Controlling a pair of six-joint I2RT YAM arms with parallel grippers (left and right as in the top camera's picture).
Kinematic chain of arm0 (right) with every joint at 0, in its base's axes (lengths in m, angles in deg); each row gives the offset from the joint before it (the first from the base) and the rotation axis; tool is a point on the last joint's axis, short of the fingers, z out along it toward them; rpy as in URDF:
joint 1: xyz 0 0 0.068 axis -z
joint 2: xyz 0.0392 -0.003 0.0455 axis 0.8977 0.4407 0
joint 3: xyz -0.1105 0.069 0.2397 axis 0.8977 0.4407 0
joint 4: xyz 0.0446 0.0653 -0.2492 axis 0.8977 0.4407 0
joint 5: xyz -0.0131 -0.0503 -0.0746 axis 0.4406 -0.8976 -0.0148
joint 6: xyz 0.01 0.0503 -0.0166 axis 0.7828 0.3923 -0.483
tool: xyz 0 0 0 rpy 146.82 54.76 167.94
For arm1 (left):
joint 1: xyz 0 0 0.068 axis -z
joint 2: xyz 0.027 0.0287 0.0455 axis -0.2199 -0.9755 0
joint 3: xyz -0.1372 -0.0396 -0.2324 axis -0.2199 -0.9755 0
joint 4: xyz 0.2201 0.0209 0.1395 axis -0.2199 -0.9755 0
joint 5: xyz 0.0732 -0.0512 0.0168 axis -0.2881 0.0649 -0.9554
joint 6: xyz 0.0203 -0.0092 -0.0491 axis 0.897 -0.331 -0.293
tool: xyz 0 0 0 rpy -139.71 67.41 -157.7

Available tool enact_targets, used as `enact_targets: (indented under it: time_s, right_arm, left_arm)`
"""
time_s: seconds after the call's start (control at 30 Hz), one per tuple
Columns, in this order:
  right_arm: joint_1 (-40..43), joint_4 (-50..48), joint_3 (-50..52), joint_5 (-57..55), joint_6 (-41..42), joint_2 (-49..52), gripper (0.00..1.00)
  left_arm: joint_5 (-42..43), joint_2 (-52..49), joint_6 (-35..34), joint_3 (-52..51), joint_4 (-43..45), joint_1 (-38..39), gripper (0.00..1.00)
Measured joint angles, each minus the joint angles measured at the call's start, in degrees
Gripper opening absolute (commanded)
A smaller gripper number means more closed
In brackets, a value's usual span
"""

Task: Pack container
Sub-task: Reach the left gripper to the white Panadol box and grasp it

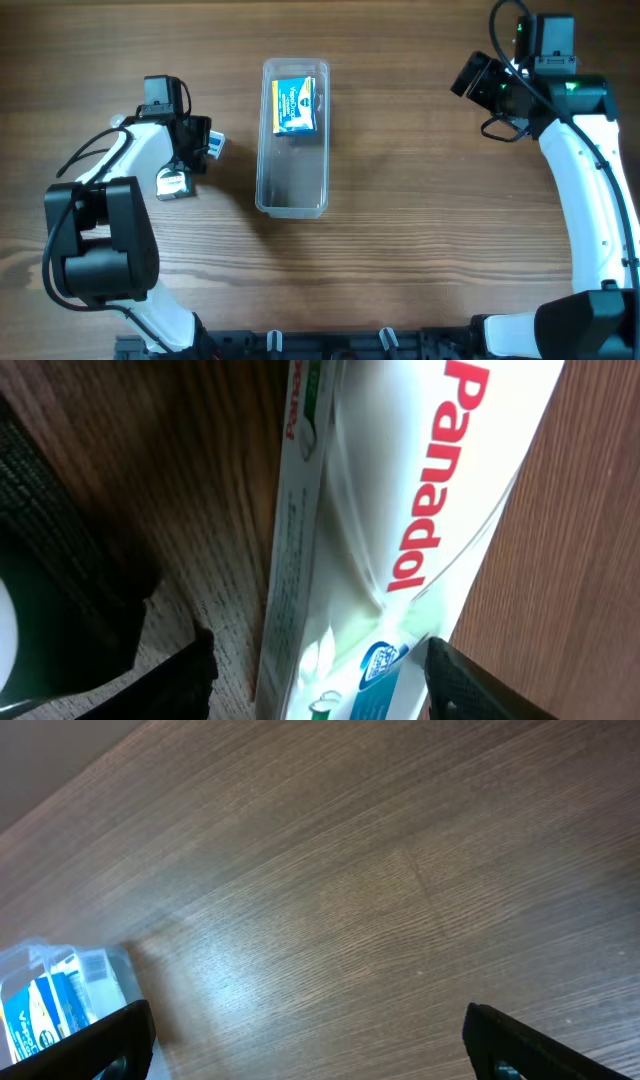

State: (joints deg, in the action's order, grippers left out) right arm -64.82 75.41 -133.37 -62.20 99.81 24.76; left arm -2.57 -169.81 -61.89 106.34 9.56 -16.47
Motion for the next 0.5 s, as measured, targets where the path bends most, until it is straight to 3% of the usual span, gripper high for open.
enact_targets:
  time_s: [0.03,0.1,0.2,0.5]
  right_arm:
    - [0.00,0.00,0.00,0.00,0.00,0.00,1.00]
    - [0.00,0.00,0.00,0.00,0.00,0.00,1.00]
    - [0.00,0.00,0.00,0.00,0.00,0.00,1.00]
    - [0.00,0.00,0.00,0.00,0.00,0.00,1.00]
  left_arm:
    - [0.04,0.00,0.15,0.00,0.26,0.00,0.66]
    - [0.44,-0.17,0.85,0.00,1.11,0.00,0.79]
    - [1.51,-0.20,1.64,0.15,1.86,0.00,0.87]
    - [3.61,-0.09,3.72,0.31,3.13,0.00,0.88]
